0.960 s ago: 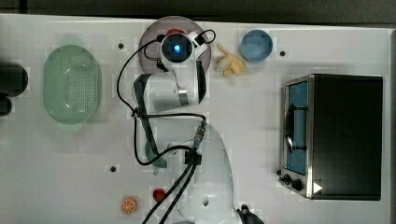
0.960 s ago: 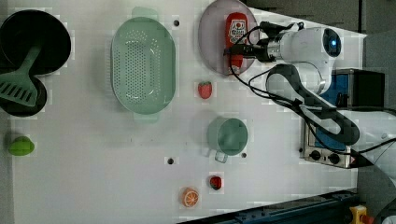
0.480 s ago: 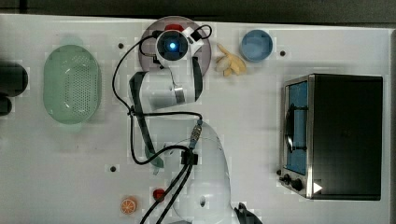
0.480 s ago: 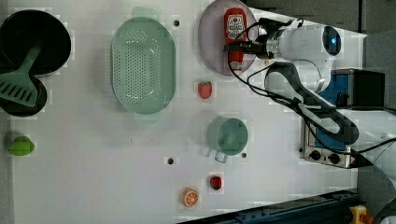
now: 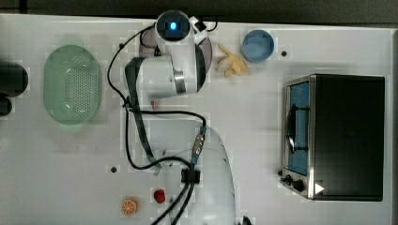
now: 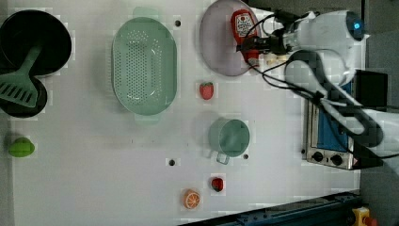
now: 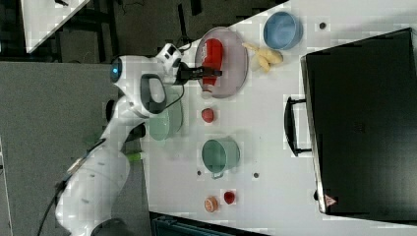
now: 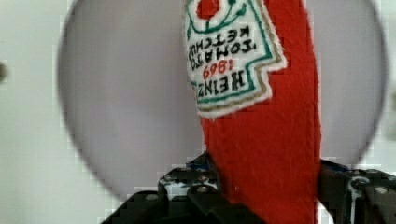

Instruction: Pick ketchup from plate and place it on table.

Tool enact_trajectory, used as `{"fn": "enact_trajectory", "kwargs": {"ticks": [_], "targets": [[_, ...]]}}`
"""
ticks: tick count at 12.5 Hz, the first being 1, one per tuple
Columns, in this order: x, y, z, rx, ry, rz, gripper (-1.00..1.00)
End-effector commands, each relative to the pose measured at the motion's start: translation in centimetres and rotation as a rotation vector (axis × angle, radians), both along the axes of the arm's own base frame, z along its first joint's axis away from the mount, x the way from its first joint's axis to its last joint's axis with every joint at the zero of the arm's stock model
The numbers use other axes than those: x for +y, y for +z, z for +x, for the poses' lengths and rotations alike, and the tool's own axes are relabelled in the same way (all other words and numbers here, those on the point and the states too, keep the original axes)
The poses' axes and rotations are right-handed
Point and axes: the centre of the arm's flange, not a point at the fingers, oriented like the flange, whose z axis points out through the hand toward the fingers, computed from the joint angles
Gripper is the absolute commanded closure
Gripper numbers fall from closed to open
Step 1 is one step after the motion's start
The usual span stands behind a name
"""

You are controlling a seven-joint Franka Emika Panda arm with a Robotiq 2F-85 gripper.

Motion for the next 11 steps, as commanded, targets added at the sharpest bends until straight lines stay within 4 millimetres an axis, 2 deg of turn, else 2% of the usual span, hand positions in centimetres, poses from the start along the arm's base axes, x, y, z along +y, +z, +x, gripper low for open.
{"fn": "enact_trajectory", "kwargs": {"ticks": [1,3,5,7,11], "targets": [[-3.6,13.3,1.5,-0.105,-0.117,0.076,-0.21],[-5.7,15.9,-0.1,-0.075,-0.152,0.077,-0.21],[-7.9,16.9,-2.6,-0.058,-0.183,0.058,-0.21],[-9.3,16.7,-5.5,-0.034,-0.205,0.040,-0.21],[-10.5,14.8,-11.3,-0.005,-0.238,0.010,-0.21]]}}
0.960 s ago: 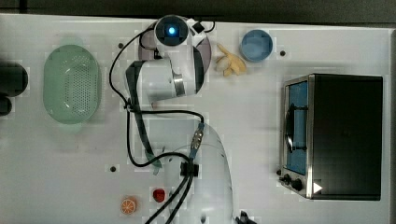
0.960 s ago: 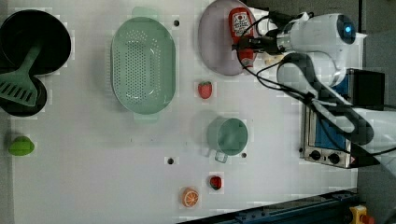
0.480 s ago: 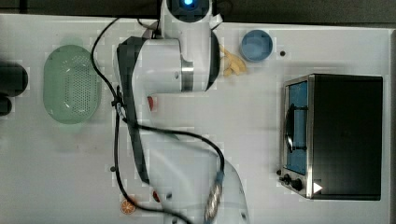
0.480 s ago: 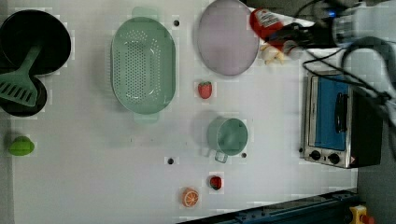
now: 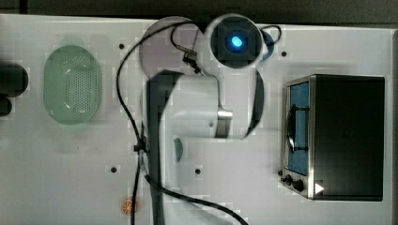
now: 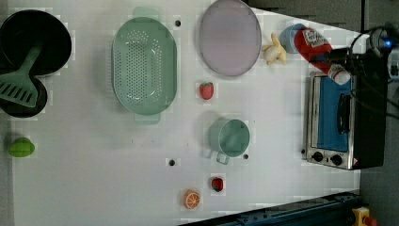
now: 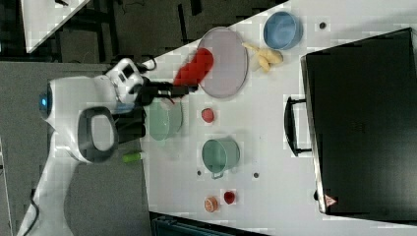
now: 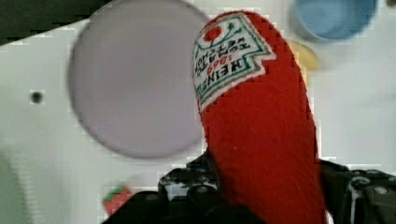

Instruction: Pick ketchup from plate and place it on table.

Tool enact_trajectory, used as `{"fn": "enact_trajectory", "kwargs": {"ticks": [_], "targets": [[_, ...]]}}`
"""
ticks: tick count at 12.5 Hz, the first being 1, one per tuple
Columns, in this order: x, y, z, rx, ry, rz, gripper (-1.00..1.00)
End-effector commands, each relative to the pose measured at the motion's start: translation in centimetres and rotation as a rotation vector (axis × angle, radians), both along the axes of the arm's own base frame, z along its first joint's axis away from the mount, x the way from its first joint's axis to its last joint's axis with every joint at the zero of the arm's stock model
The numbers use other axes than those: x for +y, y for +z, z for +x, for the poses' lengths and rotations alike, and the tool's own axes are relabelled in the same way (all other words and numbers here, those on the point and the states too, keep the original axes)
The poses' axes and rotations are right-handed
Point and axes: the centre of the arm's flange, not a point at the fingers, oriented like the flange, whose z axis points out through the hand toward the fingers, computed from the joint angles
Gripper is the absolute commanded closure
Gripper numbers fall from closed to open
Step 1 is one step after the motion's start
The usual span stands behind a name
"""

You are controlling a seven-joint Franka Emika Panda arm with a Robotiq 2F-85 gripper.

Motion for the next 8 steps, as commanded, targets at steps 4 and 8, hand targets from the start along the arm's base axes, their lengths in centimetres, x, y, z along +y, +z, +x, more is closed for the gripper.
{"fn": "enact_trajectory", "kwargs": {"ticks": [4,8], "targets": [[-1.3,-10.2,-8.2,0.137,-0.045,-0.006,-0.21],[-1.0,-16.7,-12.0,0.167,-0.047,-0.002,-0.21]]}}
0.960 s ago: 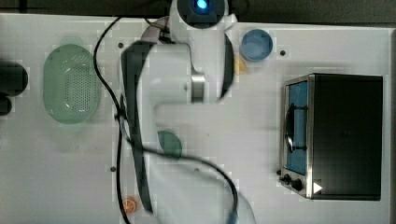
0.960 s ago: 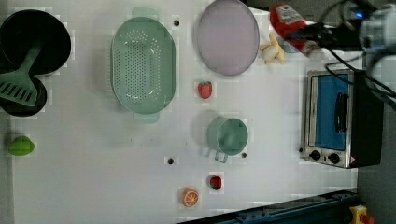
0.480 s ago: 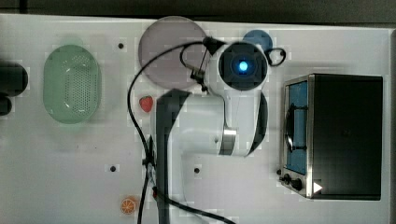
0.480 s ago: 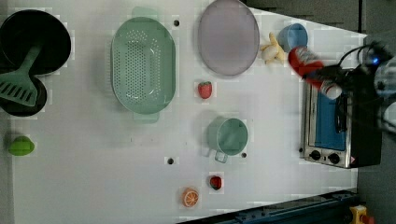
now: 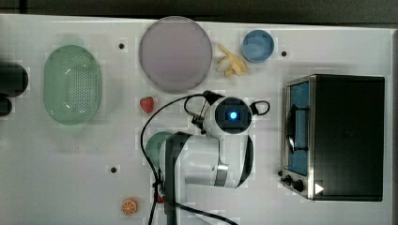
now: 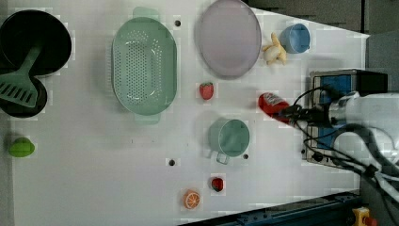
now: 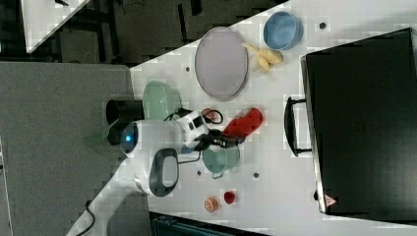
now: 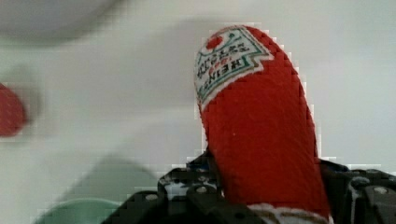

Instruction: Pick ketchup from plate and place it on table.

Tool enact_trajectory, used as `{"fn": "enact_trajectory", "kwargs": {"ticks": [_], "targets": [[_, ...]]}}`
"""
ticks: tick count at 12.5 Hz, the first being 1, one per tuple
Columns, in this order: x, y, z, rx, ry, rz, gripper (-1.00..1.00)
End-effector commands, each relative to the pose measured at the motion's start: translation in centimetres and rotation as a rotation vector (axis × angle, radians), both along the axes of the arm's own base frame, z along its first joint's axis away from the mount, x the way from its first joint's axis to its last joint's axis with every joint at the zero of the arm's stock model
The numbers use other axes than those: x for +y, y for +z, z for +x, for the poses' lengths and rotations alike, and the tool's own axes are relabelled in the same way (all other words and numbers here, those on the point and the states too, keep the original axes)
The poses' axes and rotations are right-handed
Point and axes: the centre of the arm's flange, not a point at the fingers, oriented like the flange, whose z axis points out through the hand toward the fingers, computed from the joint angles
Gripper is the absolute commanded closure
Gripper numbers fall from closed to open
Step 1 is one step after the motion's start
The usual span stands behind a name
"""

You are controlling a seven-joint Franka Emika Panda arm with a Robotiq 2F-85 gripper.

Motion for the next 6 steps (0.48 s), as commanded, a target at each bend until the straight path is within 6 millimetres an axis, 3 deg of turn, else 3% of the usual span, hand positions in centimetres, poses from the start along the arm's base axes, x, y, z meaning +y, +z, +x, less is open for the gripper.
{"fn": "enact_trajectory", "kwargs": {"ticks": [1,4,5,6], "targets": [[-0.1,-1.8,-0.1,-0.010,-0.009,-0.002,-0.21],[-0.1,-5.1,-0.2,0.017,-0.012,0.007,-0.21],[-0.2,-5.6,-0.1,-0.002,-0.015,0.006,-0.27],[-0.2,-5.7,0.0,-0.018,-0.017,0.005,-0.46]]}}
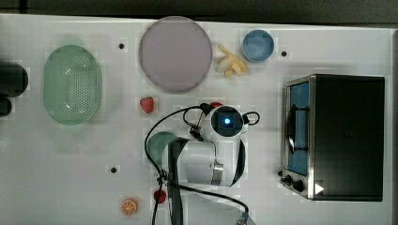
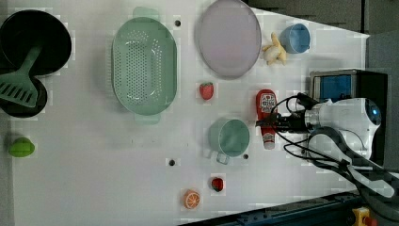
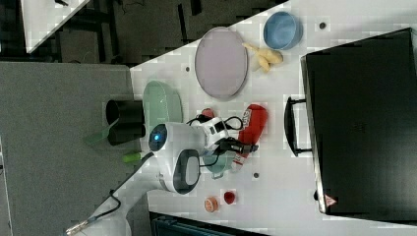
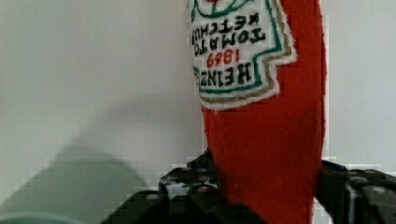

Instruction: Pick ketchup from plate and place it on table.

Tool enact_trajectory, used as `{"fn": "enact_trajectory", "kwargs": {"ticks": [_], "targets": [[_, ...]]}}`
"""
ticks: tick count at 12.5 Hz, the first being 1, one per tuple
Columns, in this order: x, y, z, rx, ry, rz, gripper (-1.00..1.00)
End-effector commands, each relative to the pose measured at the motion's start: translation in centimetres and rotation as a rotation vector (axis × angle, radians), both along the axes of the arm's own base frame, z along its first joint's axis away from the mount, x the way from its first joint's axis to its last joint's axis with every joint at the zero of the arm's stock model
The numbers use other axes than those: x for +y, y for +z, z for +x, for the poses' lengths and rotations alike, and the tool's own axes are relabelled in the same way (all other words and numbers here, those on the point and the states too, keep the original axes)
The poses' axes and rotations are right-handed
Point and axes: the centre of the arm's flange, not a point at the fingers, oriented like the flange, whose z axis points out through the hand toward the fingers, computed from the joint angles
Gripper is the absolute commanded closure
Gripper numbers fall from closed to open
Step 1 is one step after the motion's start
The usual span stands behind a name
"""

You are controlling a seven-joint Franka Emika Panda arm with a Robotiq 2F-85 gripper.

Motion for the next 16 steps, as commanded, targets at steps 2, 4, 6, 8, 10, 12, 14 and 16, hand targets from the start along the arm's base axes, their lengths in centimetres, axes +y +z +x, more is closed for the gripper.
{"fn": "enact_trajectory", "kwargs": {"ticks": [2,4,6,8,10,12,14,16], "targets": [[-0.2,2.3,1.6,-0.089,-0.013,-0.012,-0.90],[0.0,4.7,2.3,-0.110,-0.013,-0.016,-1.00],[0.3,9.2,3.9,-0.159,-0.081,-0.029,-1.00],[0.7,15.3,5.8,-0.213,-0.230,-0.043,-1.00],[1.2,21.8,7.2,-0.238,-0.397,-0.051,-1.00],[1.6,27.6,7.5,-0.186,-0.501,-0.067,-1.00],[1.7,32.6,7.7,-0.135,-0.503,-0.079,-1.00],[1.6,36.8,7.7,-0.112,-0.502,-0.085,-1.00]]}}
